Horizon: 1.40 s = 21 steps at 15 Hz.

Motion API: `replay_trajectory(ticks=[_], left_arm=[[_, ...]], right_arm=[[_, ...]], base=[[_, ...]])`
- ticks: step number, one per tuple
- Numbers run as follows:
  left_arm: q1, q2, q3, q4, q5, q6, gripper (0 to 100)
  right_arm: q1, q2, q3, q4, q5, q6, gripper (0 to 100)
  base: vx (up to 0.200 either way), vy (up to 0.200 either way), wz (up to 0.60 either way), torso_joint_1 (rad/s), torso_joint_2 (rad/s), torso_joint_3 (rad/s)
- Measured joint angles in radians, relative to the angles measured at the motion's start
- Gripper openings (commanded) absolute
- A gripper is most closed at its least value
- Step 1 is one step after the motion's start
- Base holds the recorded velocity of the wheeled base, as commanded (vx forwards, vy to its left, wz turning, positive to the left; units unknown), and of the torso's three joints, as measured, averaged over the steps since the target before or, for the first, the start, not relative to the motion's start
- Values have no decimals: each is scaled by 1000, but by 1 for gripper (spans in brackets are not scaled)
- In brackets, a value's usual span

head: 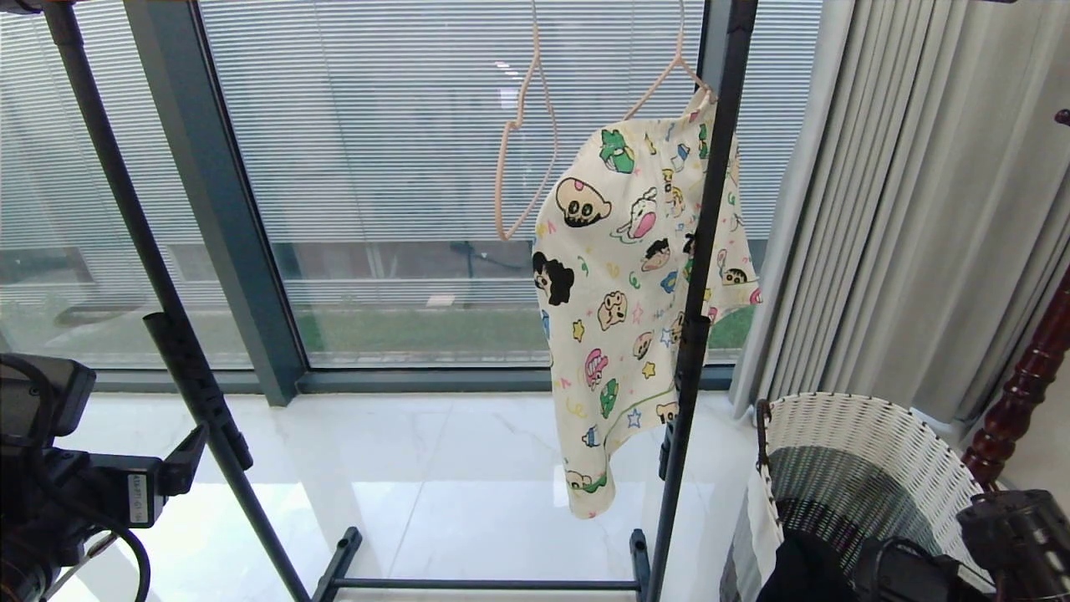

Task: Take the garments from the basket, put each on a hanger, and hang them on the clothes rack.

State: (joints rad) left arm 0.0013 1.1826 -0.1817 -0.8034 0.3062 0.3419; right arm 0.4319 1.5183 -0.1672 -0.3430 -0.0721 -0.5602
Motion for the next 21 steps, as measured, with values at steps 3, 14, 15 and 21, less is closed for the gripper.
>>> replay_trajectory(ticks=[3,14,15,21], left_arm=[[0,0,0,0,0,0,100],[0,0,2,0,0,21,100],[0,0,2,0,0,21,100],[0,-3,3,0,0,22,100]], right_arm=[[18,183,14,-154,23,-48,100],[-36,506,-84,-330,-15,-93,100],[-49,527,-88,-380,-35,-93,100],[-82,580,-84,-470,-29,-93,0]], base=[[0,0,0,0,0,0],[0,0,0,0,0,0],[0,0,0,0,0,0],[0,0,0,0,0,0]])
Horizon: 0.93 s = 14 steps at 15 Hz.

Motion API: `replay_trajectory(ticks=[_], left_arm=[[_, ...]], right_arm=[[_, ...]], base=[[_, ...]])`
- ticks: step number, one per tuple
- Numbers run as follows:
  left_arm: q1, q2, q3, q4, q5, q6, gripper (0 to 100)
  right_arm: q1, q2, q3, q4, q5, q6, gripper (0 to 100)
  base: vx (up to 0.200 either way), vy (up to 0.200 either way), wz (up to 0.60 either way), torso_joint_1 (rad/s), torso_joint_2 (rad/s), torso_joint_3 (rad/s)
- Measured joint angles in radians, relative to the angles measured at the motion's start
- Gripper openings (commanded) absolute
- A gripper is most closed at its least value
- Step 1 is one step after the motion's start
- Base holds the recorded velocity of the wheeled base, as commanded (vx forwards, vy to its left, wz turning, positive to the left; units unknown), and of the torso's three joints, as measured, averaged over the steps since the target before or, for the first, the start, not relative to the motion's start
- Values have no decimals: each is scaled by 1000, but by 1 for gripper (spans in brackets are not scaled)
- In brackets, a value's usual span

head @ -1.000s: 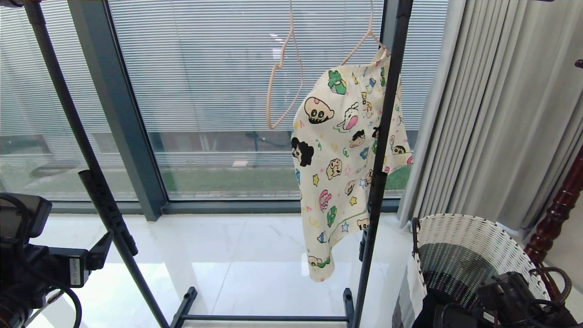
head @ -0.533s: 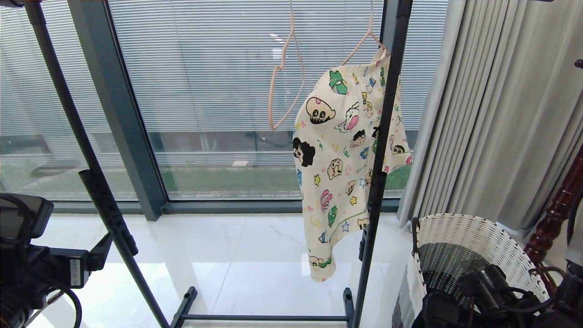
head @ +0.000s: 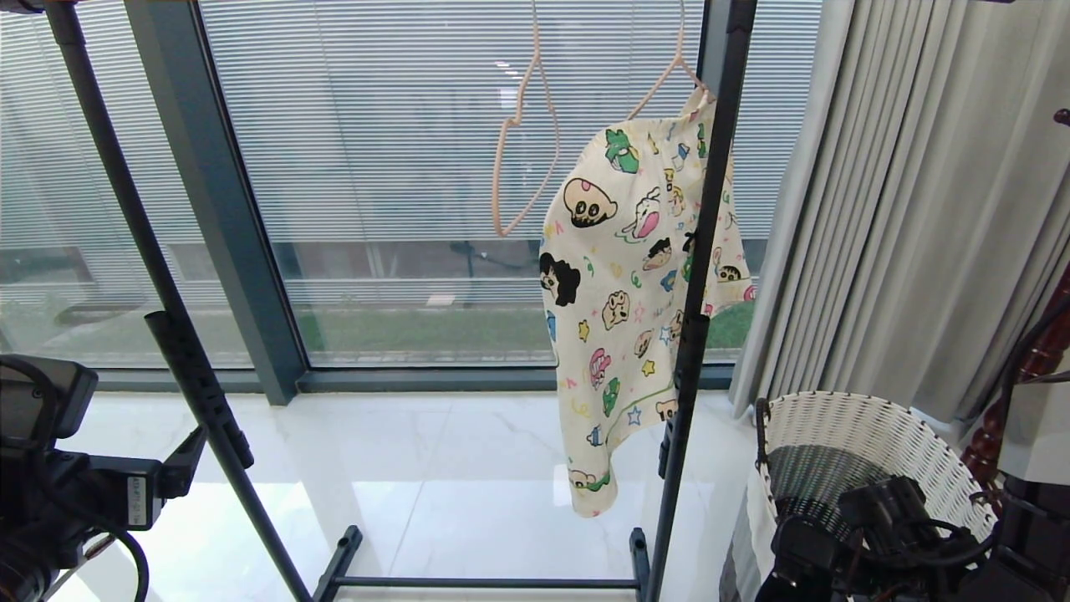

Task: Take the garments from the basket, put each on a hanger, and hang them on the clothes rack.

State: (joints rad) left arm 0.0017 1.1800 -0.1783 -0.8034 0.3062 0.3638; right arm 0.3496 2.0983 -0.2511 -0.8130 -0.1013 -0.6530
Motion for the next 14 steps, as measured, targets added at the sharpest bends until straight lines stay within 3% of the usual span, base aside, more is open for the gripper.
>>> replay_trajectory(ticks=[4,9,12,14], left_arm=[[-1,-8,1,0,0,1,100],[-18,-54,51,0,0,49,100],[-30,-71,70,0,0,51,100],[-32,-70,74,1,0,51,100]], right_arm=[[19,-4,28,-99,22,0,0],[41,-131,49,-99,23,1,0],[43,-283,-19,90,23,1,0],[44,-412,-148,427,25,3,0]], base=[[0,0,0,0,0,0],[0,0,0,0,0,0],[0,0,0,0,0,0],[0,0,0,0,0,0]])
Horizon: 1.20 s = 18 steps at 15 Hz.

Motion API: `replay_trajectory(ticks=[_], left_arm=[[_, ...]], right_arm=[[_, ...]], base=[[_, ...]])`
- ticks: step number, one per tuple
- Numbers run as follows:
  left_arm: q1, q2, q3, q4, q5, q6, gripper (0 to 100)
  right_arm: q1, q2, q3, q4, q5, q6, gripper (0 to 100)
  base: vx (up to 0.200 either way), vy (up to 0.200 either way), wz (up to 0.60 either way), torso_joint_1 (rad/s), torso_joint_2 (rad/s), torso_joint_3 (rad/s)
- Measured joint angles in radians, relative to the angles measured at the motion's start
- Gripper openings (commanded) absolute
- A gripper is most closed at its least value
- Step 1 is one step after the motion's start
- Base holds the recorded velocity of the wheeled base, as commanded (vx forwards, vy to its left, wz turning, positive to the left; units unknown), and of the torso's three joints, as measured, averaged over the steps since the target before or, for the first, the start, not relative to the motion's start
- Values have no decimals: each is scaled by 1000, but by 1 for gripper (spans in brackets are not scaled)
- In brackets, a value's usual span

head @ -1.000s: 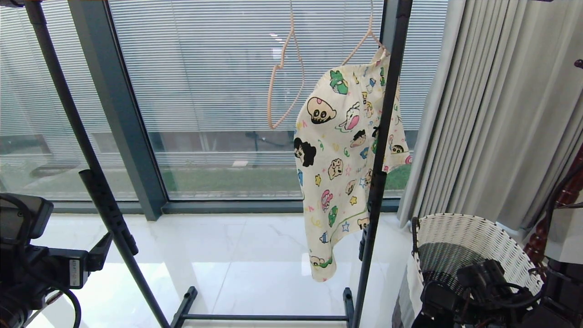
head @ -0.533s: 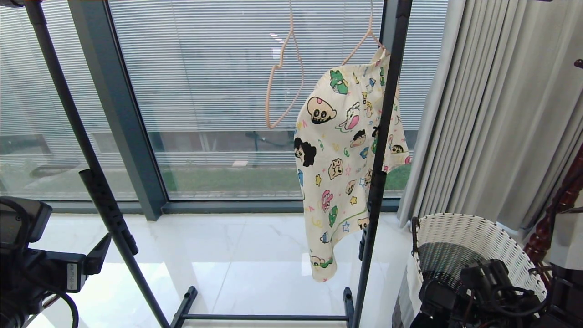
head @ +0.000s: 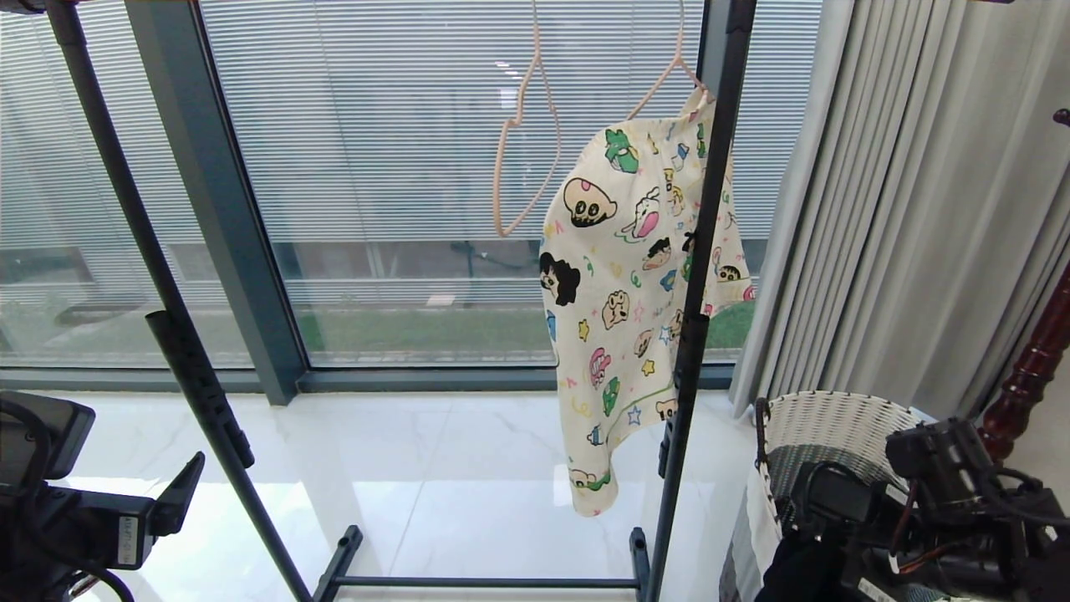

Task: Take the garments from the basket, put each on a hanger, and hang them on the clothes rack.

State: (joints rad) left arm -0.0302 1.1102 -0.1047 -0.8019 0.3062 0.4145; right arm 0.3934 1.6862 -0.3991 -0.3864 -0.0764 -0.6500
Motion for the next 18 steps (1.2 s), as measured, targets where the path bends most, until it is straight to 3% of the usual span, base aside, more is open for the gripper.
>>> replay_trajectory(ticks=[2,4,8,11,18], left_arm=[[-7,4,1,0,-1,0,100],[-11,5,9,0,-2,0,100],[-61,4,13,0,-3,-2,100],[-92,3,11,-1,-3,-2,100],[-131,-17,7,-1,-3,-2,100]], right_arm=[[1,-116,-174,282,1,4,0],[10,-201,-336,488,1,5,0],[44,-290,-614,790,1,6,0],[66,-307,-710,841,1,6,0],[130,-314,-753,859,1,6,0]], base=[[0,0,0,0,0,0],[0,0,0,0,0,0],[-150,0,0,4,3,2],[-200,0,0,7,2,4],[-200,0,0,2,3,2]])
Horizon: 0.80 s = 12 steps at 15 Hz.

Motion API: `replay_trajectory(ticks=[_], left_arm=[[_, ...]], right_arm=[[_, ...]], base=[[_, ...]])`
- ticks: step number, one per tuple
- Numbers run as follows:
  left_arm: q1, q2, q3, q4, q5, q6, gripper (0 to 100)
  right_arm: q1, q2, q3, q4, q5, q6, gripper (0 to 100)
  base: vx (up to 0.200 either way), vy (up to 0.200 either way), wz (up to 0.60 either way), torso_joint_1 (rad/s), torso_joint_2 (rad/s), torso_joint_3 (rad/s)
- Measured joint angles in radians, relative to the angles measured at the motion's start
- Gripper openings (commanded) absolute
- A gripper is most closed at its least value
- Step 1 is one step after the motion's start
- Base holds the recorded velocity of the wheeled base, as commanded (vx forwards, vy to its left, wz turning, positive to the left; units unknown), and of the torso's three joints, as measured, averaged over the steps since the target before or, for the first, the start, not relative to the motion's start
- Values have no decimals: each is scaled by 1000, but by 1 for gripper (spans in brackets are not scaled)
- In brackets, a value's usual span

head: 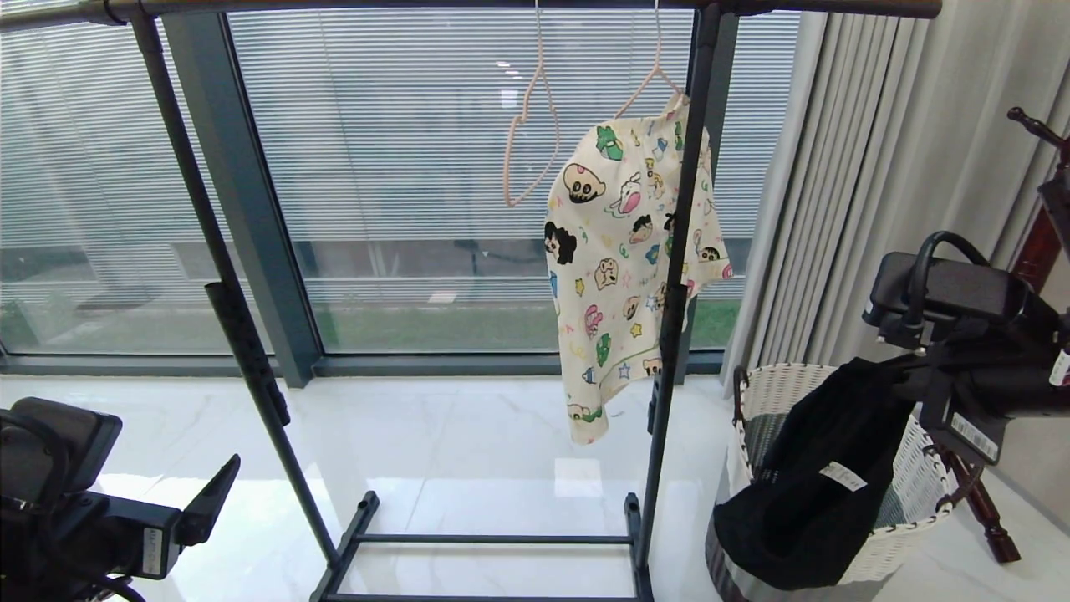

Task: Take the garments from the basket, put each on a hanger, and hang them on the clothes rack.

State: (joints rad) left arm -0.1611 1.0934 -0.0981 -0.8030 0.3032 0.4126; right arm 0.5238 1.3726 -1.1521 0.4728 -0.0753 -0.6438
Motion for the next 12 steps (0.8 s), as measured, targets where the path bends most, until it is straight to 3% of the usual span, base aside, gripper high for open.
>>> replay_trajectory(ticks=[2,6,9,12], left_arm=[[-31,-9,1,0,1,-2,100],[-140,-15,2,0,-1,-22,100],[-312,15,-12,0,-21,-116,100],[-530,110,-113,-1,-89,-242,100]], right_arm=[[13,1,-7,9,0,0,0],[44,-2,-16,11,1,11,0],[100,-11,-24,14,13,53,0],[155,-31,-28,14,16,75,0]], base=[[-200,0,0,7,7,2],[0,0,0,0,0,0],[0,0,0,0,0,0],[0,0,0,0,0,0]])
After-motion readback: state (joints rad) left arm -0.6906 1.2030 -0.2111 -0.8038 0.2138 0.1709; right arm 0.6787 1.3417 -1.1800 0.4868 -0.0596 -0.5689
